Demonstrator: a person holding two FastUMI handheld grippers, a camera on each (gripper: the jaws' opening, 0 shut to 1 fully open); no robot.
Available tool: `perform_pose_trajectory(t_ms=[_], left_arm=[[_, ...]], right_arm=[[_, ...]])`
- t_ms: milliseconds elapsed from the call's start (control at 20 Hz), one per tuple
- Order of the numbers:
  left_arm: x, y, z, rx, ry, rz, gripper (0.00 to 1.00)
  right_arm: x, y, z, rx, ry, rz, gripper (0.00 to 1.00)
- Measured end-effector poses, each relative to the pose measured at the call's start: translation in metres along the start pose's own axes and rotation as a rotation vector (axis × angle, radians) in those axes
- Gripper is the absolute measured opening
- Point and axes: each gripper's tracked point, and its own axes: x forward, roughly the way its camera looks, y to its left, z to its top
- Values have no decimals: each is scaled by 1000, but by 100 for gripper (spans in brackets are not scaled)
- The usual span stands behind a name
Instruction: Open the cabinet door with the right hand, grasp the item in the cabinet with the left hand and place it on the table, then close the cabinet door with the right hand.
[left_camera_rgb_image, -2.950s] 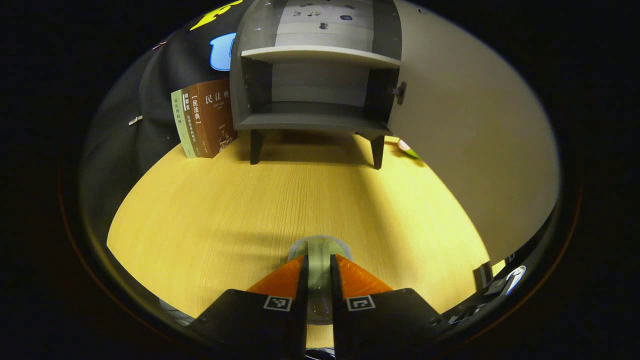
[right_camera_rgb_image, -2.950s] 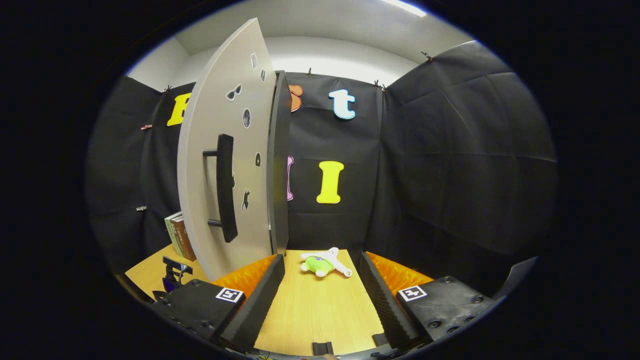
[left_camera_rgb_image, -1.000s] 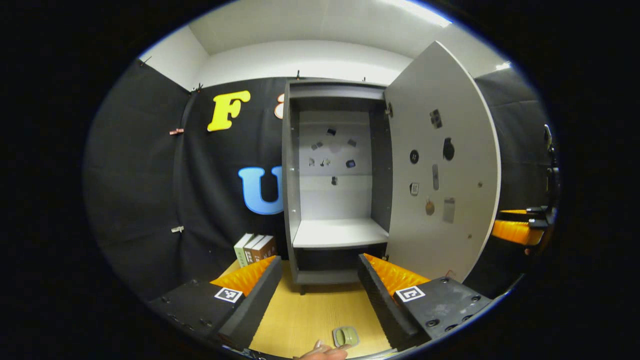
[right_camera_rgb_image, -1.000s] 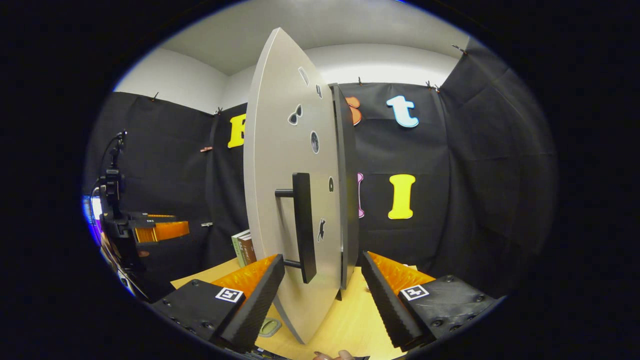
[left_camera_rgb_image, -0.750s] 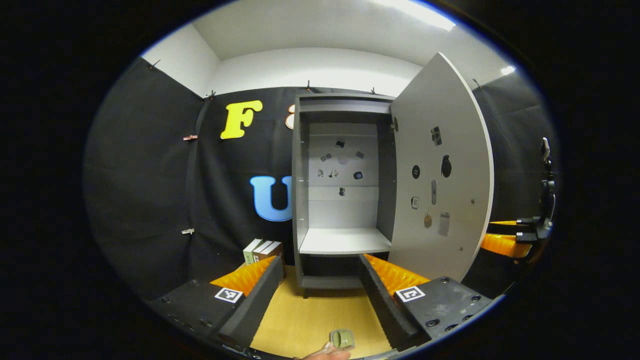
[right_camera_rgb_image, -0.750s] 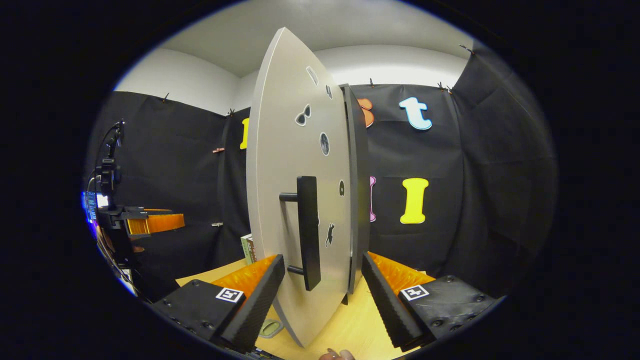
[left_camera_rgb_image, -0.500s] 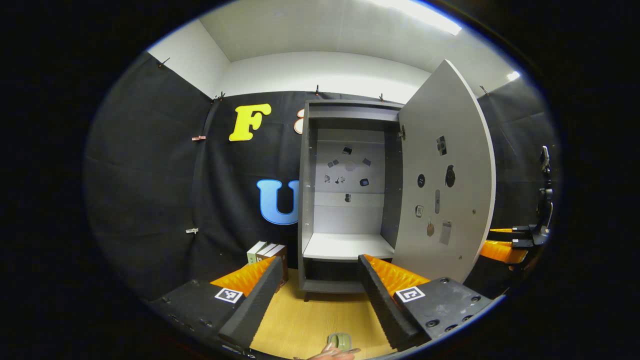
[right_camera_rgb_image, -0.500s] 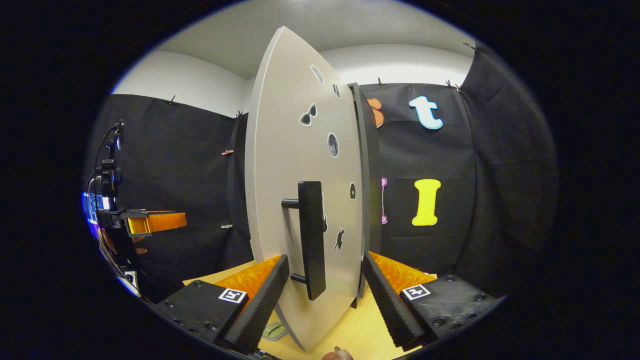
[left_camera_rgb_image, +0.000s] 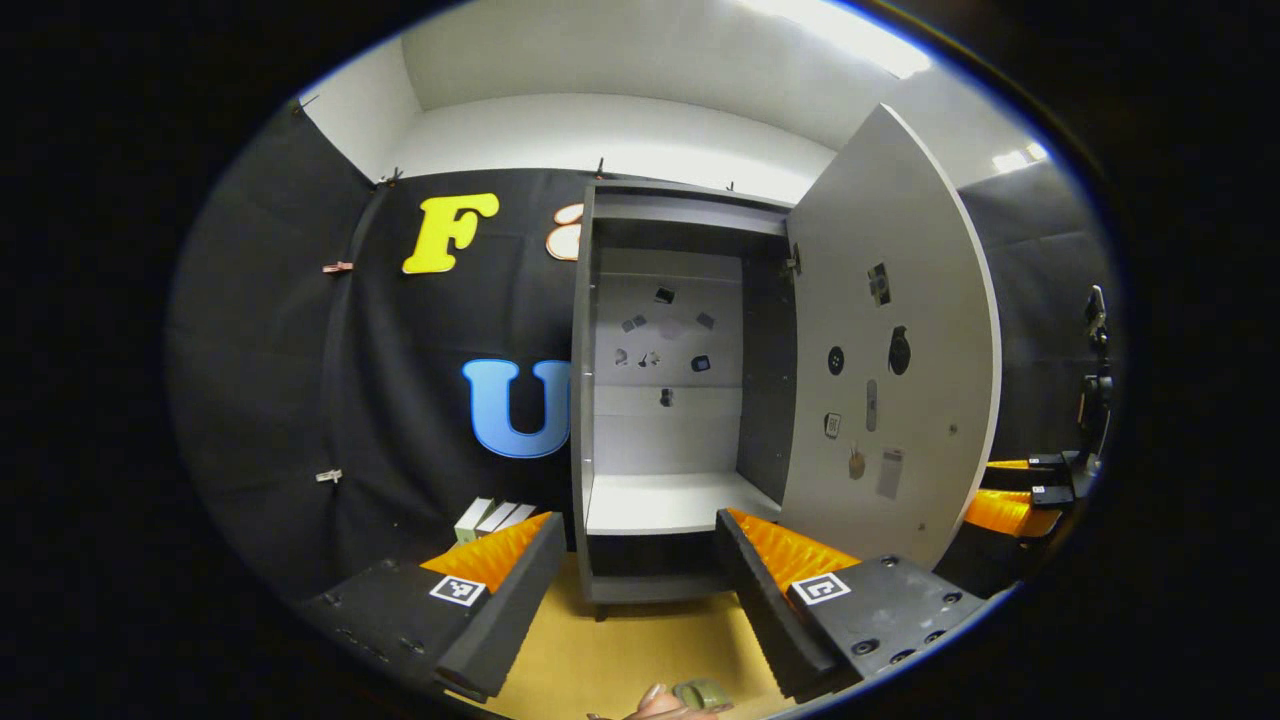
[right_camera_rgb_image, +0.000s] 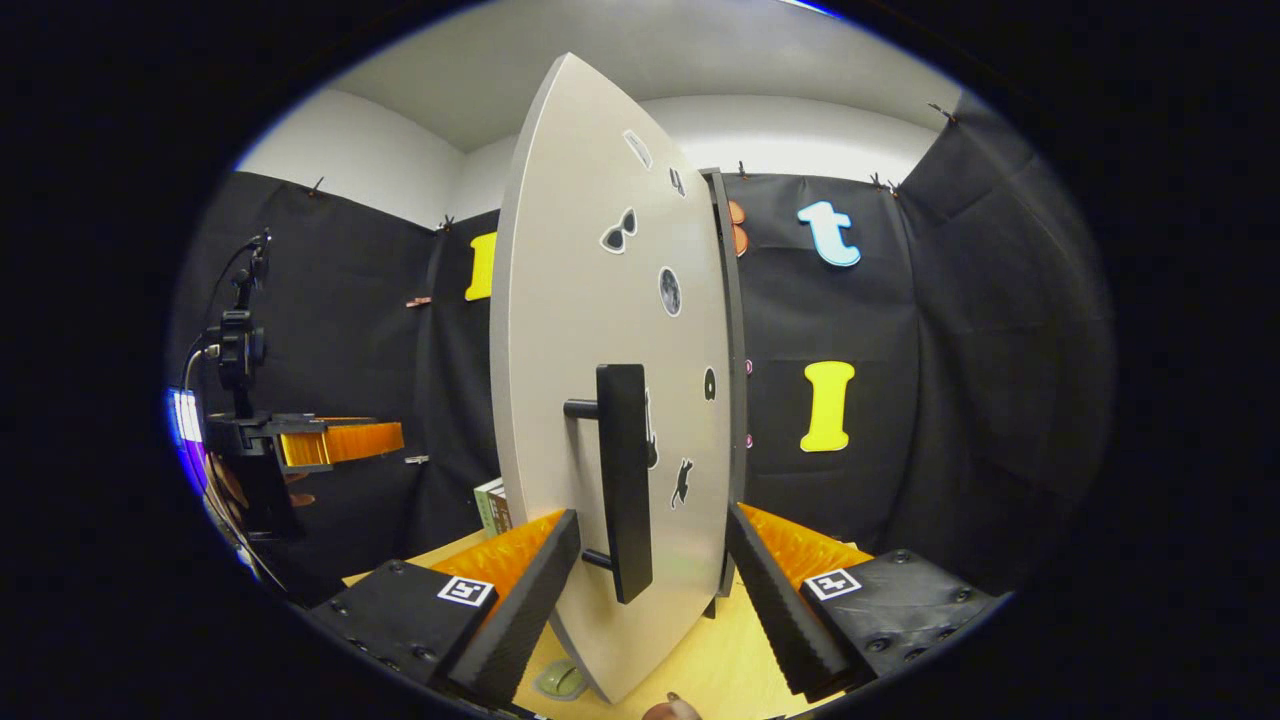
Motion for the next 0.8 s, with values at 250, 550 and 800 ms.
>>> perform_pose_trajectory(t_ms=[250,550,800], left_arm=[[11,52,1,57,0,-78,94],[16,98,-2,84,0,-119,95],[25,94,5,31,-32,-156,95]], right_arm=[[25,51,-6,-19,-23,-80,97],[84,133,-6,71,-38,-34,97],[89,138,10,31,-45,-20,97]])
